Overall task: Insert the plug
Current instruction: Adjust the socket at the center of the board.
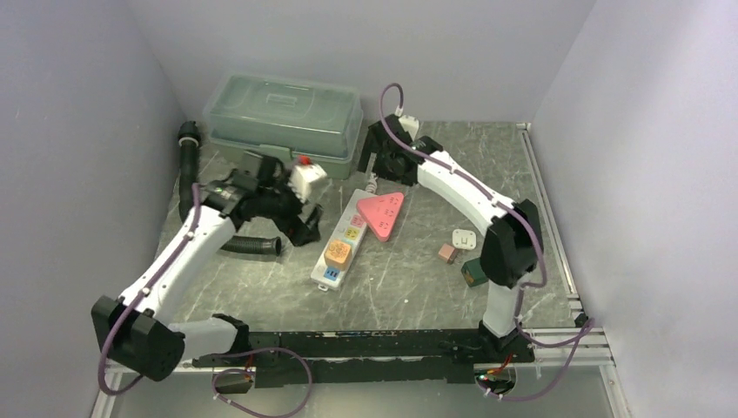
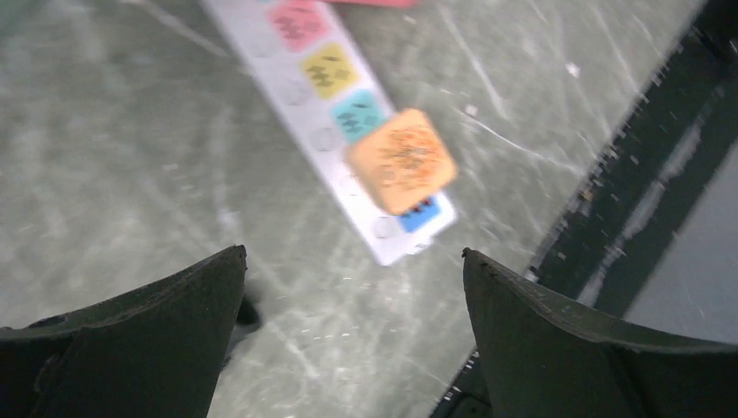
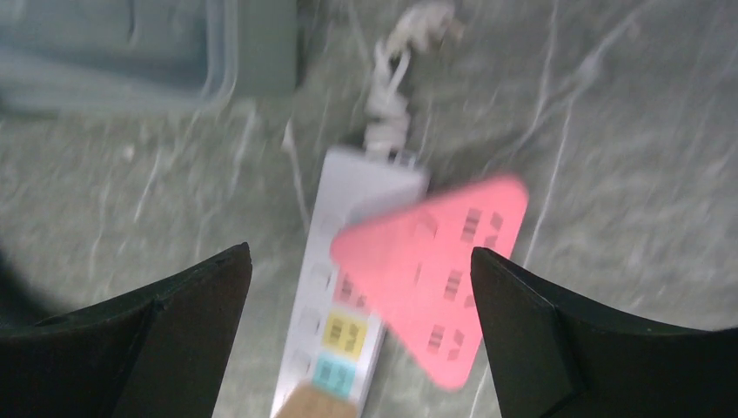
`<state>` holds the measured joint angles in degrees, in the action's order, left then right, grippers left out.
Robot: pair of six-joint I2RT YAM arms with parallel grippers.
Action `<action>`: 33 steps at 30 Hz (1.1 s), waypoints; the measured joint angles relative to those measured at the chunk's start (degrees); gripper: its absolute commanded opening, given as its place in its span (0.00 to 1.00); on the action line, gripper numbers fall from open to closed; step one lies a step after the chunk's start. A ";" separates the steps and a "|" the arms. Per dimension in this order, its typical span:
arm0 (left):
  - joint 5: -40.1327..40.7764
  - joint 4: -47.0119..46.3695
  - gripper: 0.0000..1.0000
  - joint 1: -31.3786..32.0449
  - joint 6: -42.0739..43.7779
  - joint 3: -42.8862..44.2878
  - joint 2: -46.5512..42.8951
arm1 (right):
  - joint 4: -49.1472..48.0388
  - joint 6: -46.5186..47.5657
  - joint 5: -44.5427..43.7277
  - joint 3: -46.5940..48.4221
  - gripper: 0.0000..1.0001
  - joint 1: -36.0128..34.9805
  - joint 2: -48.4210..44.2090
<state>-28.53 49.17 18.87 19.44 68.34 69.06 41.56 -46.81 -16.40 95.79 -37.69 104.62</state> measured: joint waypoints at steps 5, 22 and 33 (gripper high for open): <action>1.97 -0.09 1.00 11.26 -3.23 -0.90 5.11 | -3.06 7.45 -1.38 8.83 1.00 5.49 11.37; 10.71 -2.25 1.00 21.40 -5.97 -0.04 14.97 | -5.46 16.33 1.46 29.83 0.90 8.85 36.94; 14.93 -2.71 1.00 22.51 -2.21 -4.37 15.10 | -12.98 15.37 -2.47 12.68 0.59 9.99 30.12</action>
<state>-13.61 46.46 41.39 17.23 63.96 84.16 28.58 -31.44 -18.87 108.47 -27.70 134.74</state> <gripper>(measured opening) 0.996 0.651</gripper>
